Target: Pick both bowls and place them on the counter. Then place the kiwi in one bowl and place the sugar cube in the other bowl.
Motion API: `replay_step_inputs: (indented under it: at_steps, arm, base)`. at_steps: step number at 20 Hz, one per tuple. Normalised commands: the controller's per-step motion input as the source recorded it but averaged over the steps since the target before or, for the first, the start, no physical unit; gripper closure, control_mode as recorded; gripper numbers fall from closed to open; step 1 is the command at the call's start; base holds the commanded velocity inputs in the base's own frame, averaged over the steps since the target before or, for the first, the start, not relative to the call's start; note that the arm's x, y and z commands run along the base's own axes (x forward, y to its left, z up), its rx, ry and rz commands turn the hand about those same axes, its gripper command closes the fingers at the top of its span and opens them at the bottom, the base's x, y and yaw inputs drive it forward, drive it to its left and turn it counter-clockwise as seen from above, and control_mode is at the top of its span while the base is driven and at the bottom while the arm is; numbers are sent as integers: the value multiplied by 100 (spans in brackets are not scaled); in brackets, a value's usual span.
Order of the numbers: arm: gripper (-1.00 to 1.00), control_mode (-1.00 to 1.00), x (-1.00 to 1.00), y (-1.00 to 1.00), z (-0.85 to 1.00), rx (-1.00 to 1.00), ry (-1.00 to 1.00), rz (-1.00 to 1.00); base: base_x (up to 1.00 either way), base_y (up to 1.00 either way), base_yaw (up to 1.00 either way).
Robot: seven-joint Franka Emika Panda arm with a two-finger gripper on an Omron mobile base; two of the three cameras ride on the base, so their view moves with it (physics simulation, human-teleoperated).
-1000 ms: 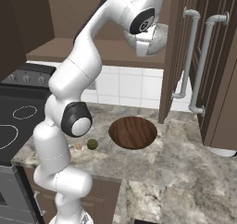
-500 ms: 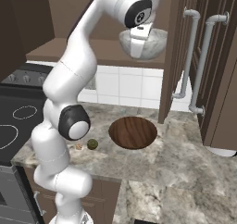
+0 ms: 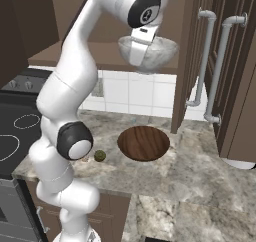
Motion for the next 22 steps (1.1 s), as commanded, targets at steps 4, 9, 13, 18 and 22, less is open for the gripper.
replay_step_inputs:
  at_steps: [4, 9, 13, 18, 22]
  arm:
    - [100, -100, -70, 26, -7, 9, 0, 0]
    - [100, -100, -70, 32, -17, 6, 0, 0]
    - [100, -100, -71, 37, -26, 3, 0, 0]
    - [100, -100, -66, 41, -31, 1, 1, 3]
    - [100, -100, -59, 45, -33, 0, 3, 15]
  base:
    - [0, 0, 0]
    - [0, 0, 0]
    - [0, 0, 0]
    - [0, 0, 0]
    - [0, 0, 0]
